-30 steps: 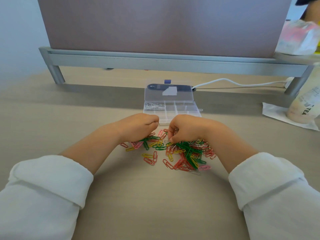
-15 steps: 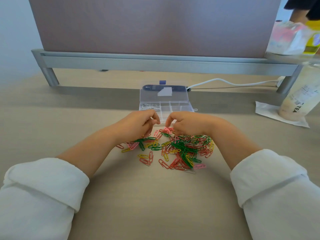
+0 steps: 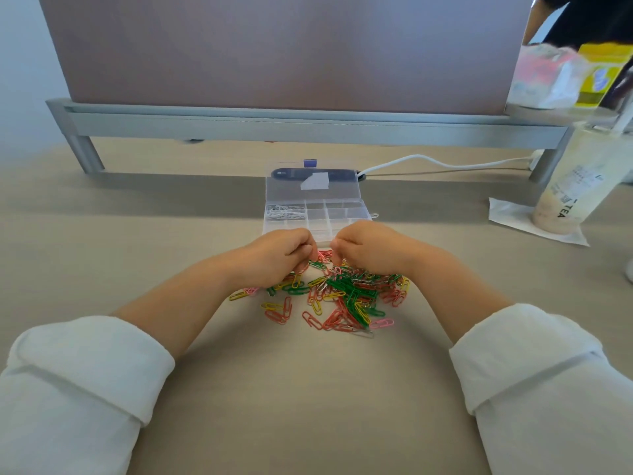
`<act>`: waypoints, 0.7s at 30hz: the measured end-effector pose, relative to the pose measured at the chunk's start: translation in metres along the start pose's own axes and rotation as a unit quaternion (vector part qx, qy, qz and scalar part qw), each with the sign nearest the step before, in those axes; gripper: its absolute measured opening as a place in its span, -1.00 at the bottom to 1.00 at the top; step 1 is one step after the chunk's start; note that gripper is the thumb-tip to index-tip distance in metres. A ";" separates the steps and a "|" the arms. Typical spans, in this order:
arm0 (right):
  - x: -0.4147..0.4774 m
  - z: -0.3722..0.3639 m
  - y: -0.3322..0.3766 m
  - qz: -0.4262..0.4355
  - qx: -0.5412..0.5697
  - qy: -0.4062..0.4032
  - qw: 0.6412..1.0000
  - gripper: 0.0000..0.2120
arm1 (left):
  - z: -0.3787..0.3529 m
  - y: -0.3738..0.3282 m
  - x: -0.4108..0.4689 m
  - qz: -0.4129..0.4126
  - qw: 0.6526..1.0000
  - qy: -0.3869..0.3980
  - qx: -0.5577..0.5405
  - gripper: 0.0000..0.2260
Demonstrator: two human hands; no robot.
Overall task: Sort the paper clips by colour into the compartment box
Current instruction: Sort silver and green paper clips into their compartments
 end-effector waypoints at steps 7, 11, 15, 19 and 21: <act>-0.008 0.002 -0.002 0.014 0.025 0.003 1.000 -0.83 | 0.001 -0.005 -0.004 0.025 1.000 -0.004 -0.002 -0.75; -0.011 0.001 -0.001 0.024 0.024 0.021 0.999 -0.91 | 0.007 -0.011 -0.005 0.006 0.988 -0.076 0.134 -0.65; -0.011 0.000 -0.003 0.007 -0.001 0.048 0.999 -0.96 | 0.000 -0.010 -0.005 -0.006 0.974 -0.043 0.222 -0.81; -0.013 0.000 -0.008 -0.026 -0.007 0.073 0.997 -0.90 | 0.002 -0.008 -0.005 -0.005 0.973 -0.046 0.228 -0.84; -0.013 0.001 -0.008 -0.029 -0.013 0.054 0.998 -0.91 | 0.004 -0.008 -0.006 -0.009 0.972 -0.058 0.229 -0.85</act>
Point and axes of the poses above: each hand's wrist, its own x-axis towards the middle knuckle, its own z-axis out of the back of the hand, y = z × x, the point moved 6 cm from there along x, towards the middle knuckle, and after that the axes turned 6 degrees about z, right-handed, at the moved point
